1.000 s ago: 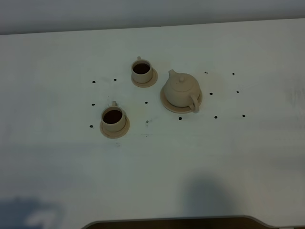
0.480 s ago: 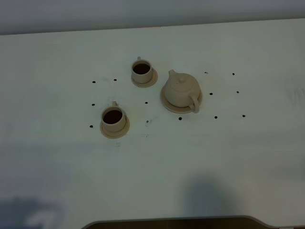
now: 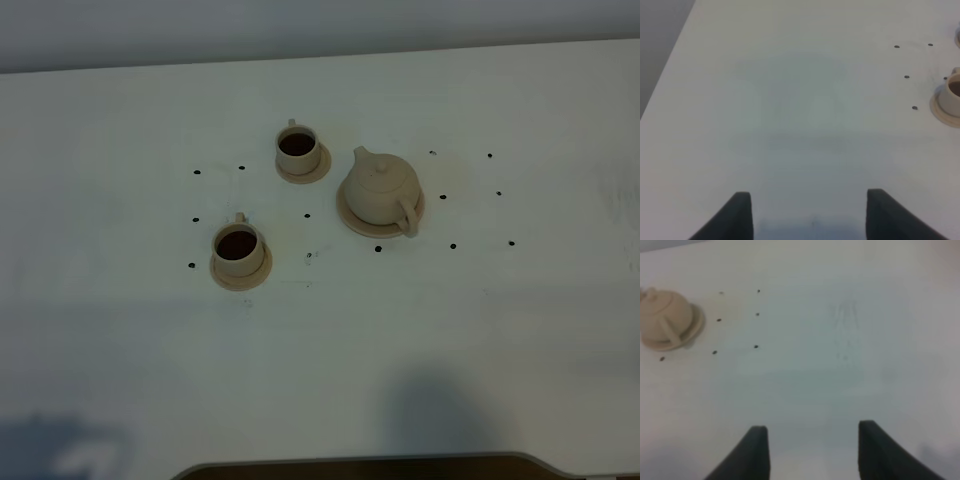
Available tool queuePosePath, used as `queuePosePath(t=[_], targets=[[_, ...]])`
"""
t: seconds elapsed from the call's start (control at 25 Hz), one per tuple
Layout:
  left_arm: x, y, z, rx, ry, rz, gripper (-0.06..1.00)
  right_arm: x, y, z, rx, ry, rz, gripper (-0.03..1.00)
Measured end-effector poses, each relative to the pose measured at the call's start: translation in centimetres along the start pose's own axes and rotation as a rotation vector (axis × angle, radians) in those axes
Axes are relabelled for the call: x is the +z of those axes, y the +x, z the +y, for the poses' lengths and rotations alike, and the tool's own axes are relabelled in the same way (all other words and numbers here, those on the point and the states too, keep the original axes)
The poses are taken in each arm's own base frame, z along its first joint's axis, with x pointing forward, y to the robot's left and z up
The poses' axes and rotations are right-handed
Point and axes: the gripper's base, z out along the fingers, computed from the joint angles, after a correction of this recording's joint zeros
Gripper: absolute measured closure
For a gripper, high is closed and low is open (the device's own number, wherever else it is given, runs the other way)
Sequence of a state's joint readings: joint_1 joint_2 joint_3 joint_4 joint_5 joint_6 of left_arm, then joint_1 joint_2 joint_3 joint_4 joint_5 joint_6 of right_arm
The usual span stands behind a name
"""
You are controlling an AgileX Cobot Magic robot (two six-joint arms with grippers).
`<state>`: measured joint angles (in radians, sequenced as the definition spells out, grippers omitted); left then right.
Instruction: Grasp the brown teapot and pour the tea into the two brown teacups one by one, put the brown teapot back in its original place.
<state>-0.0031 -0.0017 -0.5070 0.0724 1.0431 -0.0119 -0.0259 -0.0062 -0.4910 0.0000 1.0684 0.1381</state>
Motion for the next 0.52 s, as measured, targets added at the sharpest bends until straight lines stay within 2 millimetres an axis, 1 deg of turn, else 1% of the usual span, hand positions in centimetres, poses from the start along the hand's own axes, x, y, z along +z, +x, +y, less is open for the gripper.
queuePosePath(t=[0.52], targets=[[0.0, 0.0, 0.0, -0.002, 0.0, 0.0, 0.41, 0.0, 0.0, 0.0, 0.002, 0.008, -0.001, 0.55]])
